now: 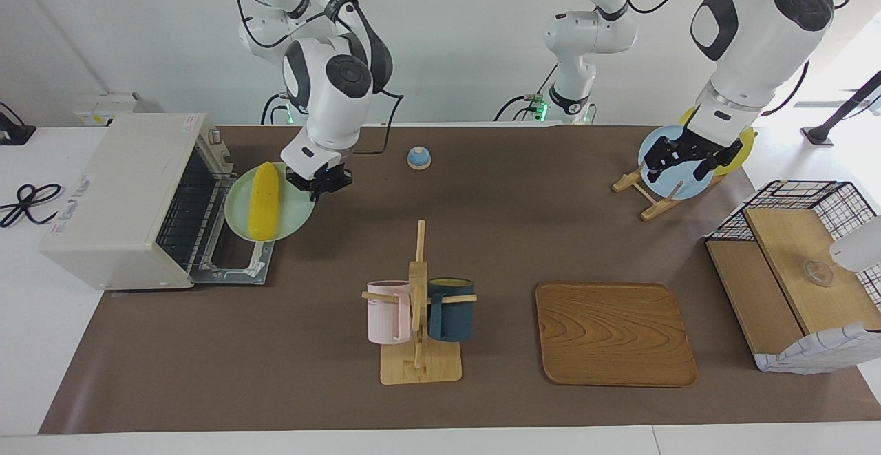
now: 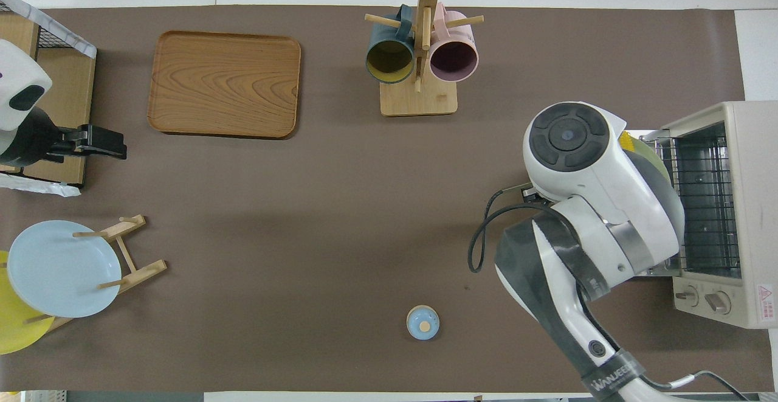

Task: Put corn in oven
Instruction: 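Carry the plate with corn into the open oven with the right gripper, then release the plate inside the oven and withdraw the right gripper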

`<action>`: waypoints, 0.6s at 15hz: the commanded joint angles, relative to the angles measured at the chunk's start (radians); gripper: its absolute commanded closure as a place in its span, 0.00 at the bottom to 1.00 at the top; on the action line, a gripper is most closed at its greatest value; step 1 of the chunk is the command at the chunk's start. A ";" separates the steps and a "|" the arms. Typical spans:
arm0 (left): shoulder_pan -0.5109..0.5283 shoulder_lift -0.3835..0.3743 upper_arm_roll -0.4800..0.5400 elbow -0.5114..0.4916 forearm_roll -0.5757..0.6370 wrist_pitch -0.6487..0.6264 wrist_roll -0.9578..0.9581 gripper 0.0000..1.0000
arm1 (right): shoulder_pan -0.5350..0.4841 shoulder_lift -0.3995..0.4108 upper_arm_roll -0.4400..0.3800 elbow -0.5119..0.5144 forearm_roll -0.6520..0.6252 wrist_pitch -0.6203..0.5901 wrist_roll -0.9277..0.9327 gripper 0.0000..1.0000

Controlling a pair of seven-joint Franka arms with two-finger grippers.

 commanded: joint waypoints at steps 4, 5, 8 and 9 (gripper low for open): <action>0.011 0.000 -0.008 -0.003 0.015 -0.004 0.010 0.00 | -0.272 -0.055 0.014 -0.150 0.022 0.170 -0.266 1.00; 0.010 0.002 -0.008 -0.003 0.015 -0.003 0.010 0.00 | -0.298 -0.061 0.013 -0.187 0.022 0.219 -0.285 1.00; 0.011 0.003 -0.008 -0.003 0.015 -0.004 0.011 0.00 | -0.366 -0.090 0.011 -0.265 0.022 0.293 -0.335 1.00; 0.010 0.002 -0.008 -0.003 0.015 -0.004 0.011 0.00 | -0.386 -0.092 0.013 -0.273 0.022 0.294 -0.348 1.00</action>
